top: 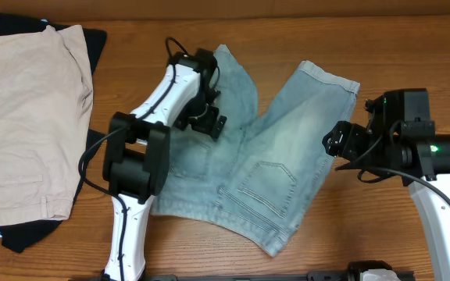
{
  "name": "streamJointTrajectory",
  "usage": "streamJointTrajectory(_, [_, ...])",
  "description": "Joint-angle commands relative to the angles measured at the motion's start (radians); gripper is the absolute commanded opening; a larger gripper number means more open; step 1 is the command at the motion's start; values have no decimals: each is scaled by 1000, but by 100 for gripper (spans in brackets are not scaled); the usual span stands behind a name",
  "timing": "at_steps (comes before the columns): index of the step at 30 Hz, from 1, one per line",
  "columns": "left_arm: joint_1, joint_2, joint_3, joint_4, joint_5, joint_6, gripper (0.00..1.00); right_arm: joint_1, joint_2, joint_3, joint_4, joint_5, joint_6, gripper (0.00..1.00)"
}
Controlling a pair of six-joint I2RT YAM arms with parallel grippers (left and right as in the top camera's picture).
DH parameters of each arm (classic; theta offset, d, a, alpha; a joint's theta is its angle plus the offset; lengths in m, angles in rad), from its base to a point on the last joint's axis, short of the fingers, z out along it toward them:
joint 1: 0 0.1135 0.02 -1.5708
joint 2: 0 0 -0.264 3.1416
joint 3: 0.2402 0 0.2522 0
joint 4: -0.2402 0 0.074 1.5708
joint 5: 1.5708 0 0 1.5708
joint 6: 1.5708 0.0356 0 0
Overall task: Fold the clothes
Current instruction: 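Grasp the left leg with the left gripper and rotate the shorts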
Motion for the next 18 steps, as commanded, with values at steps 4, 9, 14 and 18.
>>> streamJointTrajectory(4, [135, 61, -25, 238, -215, 68, 100, 2, 89, 0, 98, 54, 0, 82])
streamJointTrajectory(9, [166, 60, 106, 312, -230, 111, 100, 2, 209, 0, 290, 111, 0, 88])
streamJointTrajectory(14, [140, 58, 394, 153, -145, 101, 100, 2, 336, 0, 523, 137, -7, 89])
streamJointTrajectory(18, [92, 58, 649, -79, -50, 27, 100, -2, 426, 0, 656, 207, -7, 89])
